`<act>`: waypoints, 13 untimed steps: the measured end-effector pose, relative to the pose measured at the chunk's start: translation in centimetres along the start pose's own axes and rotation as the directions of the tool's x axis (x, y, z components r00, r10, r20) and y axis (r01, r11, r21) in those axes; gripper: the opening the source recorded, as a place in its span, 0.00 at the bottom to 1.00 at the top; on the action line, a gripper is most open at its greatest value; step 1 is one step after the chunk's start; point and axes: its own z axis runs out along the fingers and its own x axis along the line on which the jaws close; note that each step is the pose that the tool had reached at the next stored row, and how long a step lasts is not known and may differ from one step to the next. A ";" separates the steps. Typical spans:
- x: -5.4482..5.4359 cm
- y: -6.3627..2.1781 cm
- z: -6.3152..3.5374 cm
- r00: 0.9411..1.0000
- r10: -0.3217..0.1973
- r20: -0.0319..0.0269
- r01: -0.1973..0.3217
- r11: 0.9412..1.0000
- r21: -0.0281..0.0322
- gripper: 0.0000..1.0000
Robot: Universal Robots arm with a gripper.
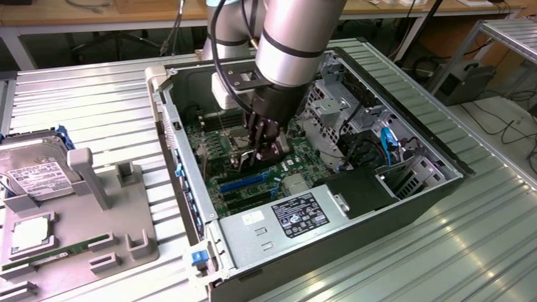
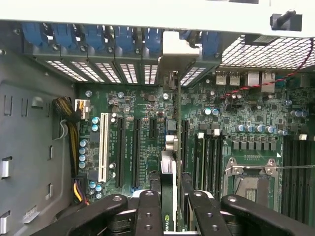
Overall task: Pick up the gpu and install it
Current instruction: 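Insert the gpu into the slot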
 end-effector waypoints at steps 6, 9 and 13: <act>-0.1 -0.04 0.55 1.000 0.007 0.001 -0.007 1.000 0.000 0.26; -0.1 -0.03 0.79 1.000 0.014 0.001 -0.014 1.000 0.001 0.26; -0.1 0.17 1.18 1.000 0.015 0.001 -0.015 1.000 0.005 0.26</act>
